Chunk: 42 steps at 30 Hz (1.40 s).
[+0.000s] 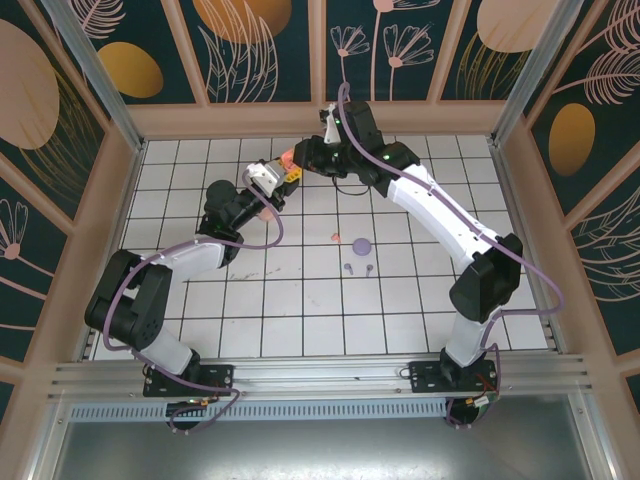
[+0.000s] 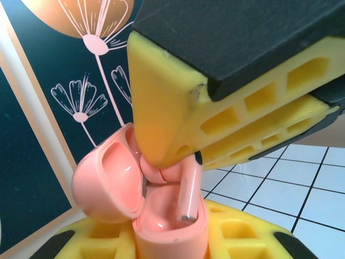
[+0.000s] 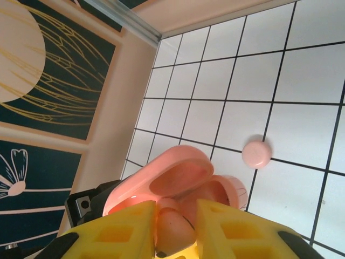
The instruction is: Insert the wireless bluetooth earbuds into the charging case
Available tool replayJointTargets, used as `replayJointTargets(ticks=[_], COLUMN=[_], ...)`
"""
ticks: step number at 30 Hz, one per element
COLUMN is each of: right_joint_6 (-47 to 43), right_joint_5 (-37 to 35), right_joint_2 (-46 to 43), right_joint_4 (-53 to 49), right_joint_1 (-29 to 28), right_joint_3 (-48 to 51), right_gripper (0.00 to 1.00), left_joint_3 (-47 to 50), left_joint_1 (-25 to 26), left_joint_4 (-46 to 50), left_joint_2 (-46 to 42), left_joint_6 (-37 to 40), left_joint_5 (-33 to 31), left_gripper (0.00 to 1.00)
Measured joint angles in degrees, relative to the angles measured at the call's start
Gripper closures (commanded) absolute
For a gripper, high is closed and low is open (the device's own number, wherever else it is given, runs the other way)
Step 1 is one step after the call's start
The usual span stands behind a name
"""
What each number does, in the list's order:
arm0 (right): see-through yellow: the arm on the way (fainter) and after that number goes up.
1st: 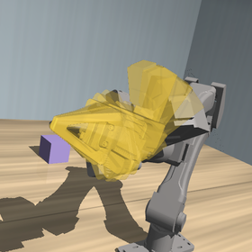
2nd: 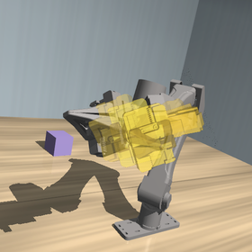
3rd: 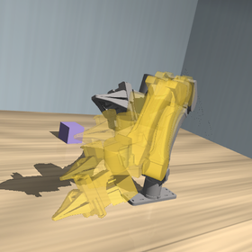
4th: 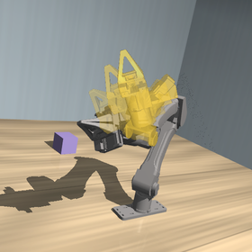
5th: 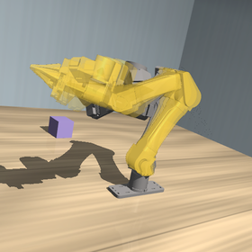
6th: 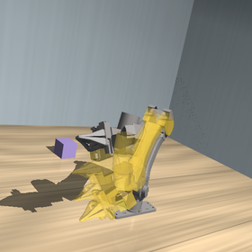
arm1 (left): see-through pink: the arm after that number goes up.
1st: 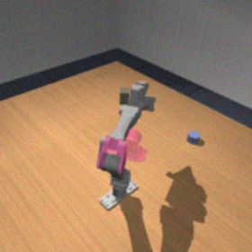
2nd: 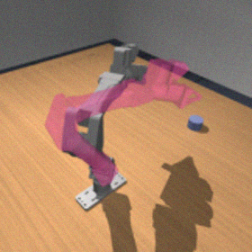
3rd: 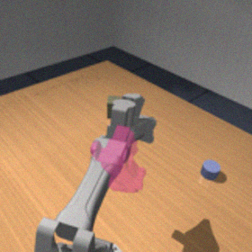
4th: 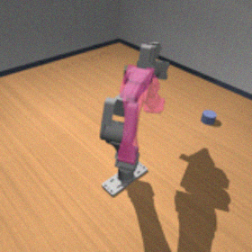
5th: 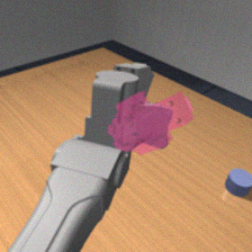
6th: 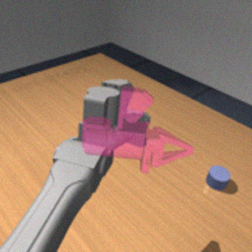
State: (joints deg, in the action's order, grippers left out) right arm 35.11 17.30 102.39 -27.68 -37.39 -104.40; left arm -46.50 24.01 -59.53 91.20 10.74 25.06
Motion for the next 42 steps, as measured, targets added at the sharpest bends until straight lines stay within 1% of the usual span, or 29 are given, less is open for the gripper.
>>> replayJointTargets(ticks=[13, 22, 35, 42], right_joint_6=[0.00, 0.44, -0.48, -2.78], right_joint_5=[-1.03, -3.85, -12.00, -17.75], right_joint_2=[0.96, 1.88, 5.86, 8.46], right_joint_4=[-0.22, -1.33, -8.00, -12.26], right_joint_1=[-0.44, -1.51, -4.79, -6.95], right_joint_3=[-1.31, -3.30, -11.69, -16.98], right_gripper=[0.78, 0.79, 0.80, 0.80], left_joint_3=[0.00, 0.00, 0.00, 0.00], left_joint_1=[-0.11, -0.22, -0.76, -0.76], left_joint_4=[0.26, -0.20, -0.44, -0.37], left_joint_2=[0.00, 0.04, 0.04, 0.07], left_joint_6=[-0.04, -0.70, -1.40, -1.60], left_joint_5=[-0.52, -1.42, -2.19, -3.10], left_gripper=[1.00, 1.00, 1.00, 1.00])
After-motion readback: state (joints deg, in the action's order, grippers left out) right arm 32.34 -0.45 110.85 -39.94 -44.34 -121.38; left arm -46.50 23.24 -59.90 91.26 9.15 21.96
